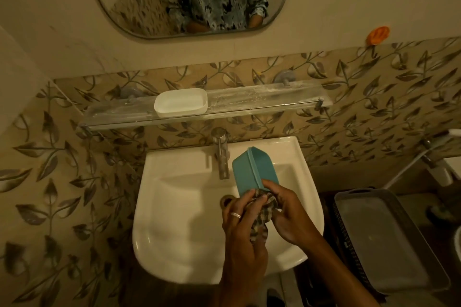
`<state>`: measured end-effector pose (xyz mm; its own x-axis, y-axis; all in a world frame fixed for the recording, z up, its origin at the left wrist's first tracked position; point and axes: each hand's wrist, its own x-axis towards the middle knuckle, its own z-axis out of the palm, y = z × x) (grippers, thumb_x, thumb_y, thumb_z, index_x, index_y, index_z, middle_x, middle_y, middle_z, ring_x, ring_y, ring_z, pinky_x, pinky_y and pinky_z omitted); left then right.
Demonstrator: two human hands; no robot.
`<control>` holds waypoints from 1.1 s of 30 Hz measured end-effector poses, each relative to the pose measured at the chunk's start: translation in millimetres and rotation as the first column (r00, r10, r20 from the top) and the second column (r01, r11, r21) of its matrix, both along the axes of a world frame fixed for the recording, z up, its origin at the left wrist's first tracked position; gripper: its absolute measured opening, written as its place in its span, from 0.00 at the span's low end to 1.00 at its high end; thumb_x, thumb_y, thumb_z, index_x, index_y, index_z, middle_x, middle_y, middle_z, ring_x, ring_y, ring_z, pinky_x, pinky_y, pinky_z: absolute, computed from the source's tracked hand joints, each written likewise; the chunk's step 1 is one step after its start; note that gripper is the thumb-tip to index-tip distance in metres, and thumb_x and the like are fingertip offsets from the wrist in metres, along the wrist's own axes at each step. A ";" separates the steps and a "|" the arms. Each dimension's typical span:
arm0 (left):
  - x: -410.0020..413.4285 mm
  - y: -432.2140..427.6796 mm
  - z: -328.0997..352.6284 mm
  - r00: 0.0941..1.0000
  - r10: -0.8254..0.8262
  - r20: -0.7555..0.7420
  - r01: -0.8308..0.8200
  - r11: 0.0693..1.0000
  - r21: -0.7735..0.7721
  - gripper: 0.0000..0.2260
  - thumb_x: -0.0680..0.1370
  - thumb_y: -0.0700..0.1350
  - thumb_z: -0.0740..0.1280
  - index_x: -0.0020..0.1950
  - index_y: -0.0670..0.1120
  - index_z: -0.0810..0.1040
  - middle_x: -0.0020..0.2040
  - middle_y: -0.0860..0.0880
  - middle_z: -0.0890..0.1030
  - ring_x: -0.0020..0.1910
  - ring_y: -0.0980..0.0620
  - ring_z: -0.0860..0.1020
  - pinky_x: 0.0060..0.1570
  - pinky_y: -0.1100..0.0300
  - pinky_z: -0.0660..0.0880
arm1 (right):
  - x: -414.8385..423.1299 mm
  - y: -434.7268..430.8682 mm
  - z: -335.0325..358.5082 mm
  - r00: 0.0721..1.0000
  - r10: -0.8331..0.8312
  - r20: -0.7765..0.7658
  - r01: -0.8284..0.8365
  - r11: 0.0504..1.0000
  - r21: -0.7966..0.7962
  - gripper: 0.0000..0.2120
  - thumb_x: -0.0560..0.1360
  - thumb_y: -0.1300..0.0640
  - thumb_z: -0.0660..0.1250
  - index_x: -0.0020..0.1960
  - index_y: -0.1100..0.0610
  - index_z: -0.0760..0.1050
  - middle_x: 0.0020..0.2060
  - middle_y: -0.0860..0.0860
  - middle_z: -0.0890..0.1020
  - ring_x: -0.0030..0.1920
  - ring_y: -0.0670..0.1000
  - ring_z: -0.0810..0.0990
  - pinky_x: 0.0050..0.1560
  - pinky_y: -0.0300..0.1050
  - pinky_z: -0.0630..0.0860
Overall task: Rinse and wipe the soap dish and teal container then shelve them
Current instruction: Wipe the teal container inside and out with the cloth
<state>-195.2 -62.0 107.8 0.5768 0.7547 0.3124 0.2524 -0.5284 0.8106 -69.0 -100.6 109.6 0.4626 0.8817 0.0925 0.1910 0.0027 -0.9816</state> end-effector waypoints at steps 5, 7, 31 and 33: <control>20.9 40.5 20.7 0.995 0.098 0.013 -0.097 0.994 -0.047 0.20 0.76 0.41 0.59 0.66 0.57 0.70 0.70 0.50 0.68 0.67 0.53 0.64 0.65 0.53 0.69 | -11.5 -3.8 2.2 0.990 0.057 -0.126 -0.058 0.998 -0.003 0.18 0.75 0.70 0.66 0.61 0.55 0.76 0.51 0.50 0.84 0.54 0.51 0.83 0.52 0.44 0.80; 28.9 71.2 29.6 0.991 0.129 -0.030 -0.131 0.985 -0.116 0.19 0.77 0.37 0.60 0.64 0.53 0.74 0.66 0.47 0.72 0.64 0.49 0.69 0.64 0.47 0.70 | -15.1 -5.2 4.8 0.986 0.117 -0.119 -0.119 0.993 -0.011 0.19 0.75 0.69 0.66 0.62 0.52 0.75 0.52 0.47 0.84 0.55 0.49 0.82 0.51 0.38 0.78; -23.3 55.7 16.4 0.844 0.408 0.348 0.045 0.592 -0.804 0.17 0.79 0.40 0.60 0.62 0.59 0.76 0.58 0.50 0.81 0.53 0.48 0.82 0.46 0.47 0.81 | -9.6 8.4 -5.8 0.997 -0.006 0.077 0.014 0.994 -0.106 0.25 0.67 0.75 0.66 0.53 0.49 0.77 0.48 0.45 0.83 0.51 0.40 0.81 0.43 0.37 0.80; -20.6 45.5 17.6 0.865 0.379 0.328 -0.001 0.656 -0.755 0.18 0.80 0.39 0.60 0.60 0.61 0.76 0.59 0.52 0.81 0.54 0.51 0.81 0.44 0.52 0.81 | -15.8 12.3 -8.7 0.997 -0.042 0.062 0.045 0.997 -0.055 0.22 0.68 0.73 0.67 0.55 0.52 0.76 0.49 0.47 0.82 0.51 0.41 0.81 0.44 0.36 0.80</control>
<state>-215.9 -16.5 125.4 0.3415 0.9178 -0.2026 -0.1877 0.2778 0.9421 -84.8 -88.3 101.0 0.4957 0.8655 0.0719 0.2489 -0.0622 -0.9665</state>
